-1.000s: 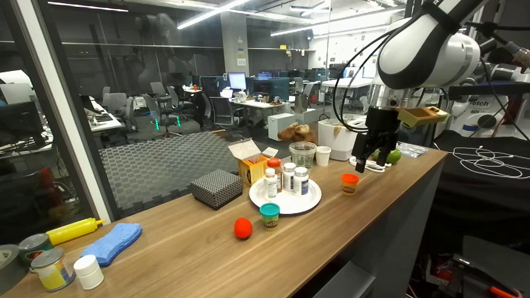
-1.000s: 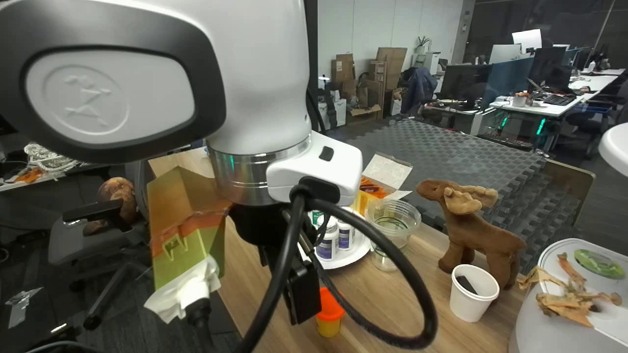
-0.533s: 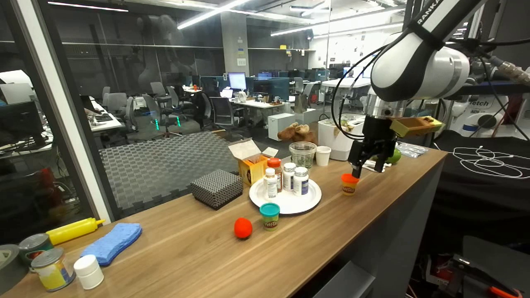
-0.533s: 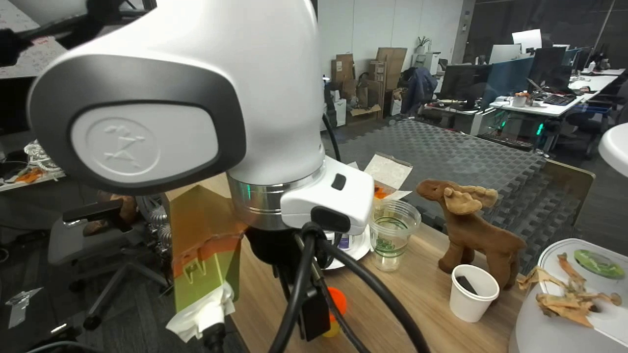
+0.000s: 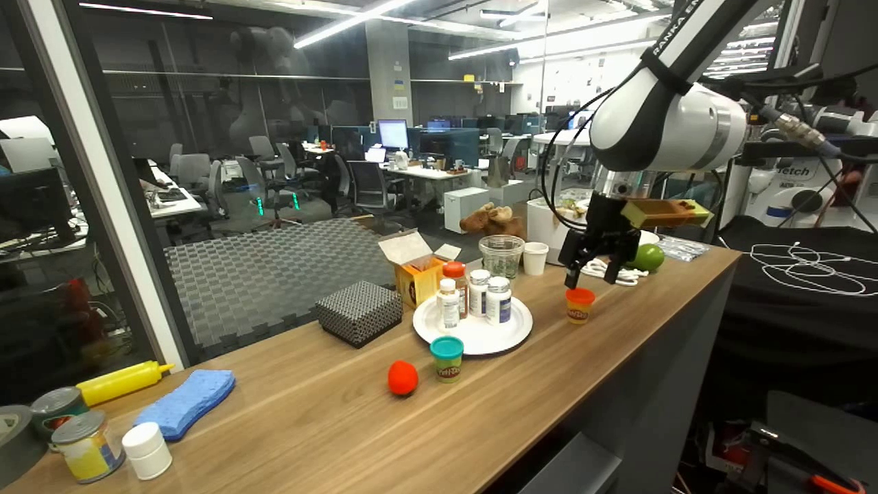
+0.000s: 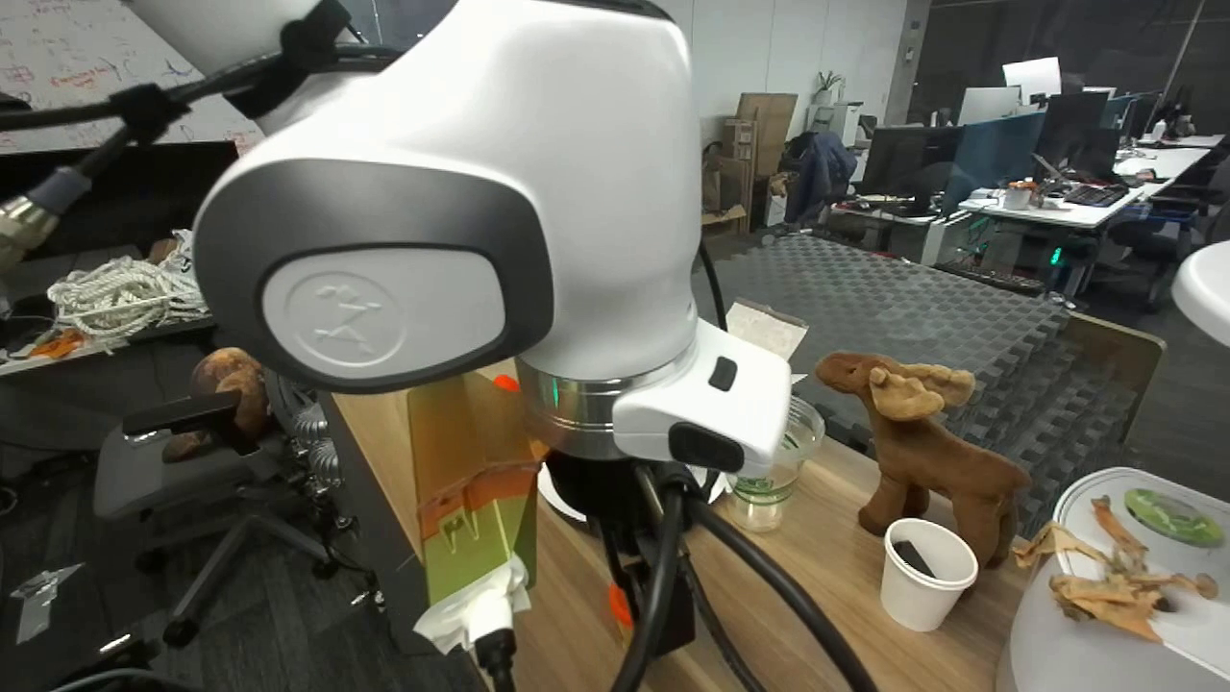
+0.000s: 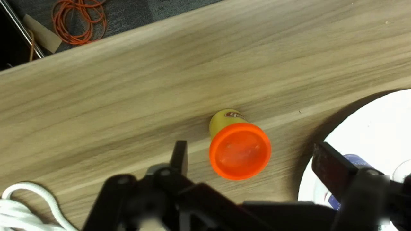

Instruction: Put three bottles on the white plate then stack clear cups together then put the rest of the bottles on the white plate

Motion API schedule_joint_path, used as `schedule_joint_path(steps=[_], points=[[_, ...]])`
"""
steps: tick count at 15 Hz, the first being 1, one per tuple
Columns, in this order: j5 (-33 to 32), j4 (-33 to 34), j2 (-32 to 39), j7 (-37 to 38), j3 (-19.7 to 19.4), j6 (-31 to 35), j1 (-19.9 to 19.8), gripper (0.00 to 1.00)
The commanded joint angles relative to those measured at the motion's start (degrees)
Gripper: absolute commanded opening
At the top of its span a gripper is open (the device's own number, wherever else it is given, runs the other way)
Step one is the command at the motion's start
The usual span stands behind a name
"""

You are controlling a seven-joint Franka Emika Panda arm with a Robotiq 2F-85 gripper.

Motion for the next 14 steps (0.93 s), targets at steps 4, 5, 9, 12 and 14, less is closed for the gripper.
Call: schedule_joint_path(steps=[4,5,9,12,14], points=[[2.2,5.1,5.3,-0.9,1.7,-0.4,-1.9,1.00],[2.4,5.5,5.9,-0.9,1.9,-0.4,-2.1,1.00],[2.7,6.8,7.5,-0.8,2.7,-0.5,-2.9,0.66],[1.7,6.7,7.5,0.1,2.7,-0.3,-2.9,0.42],[1.2,6.2,7.0,0.7,2.6,0.0,-2.6,0.29]])
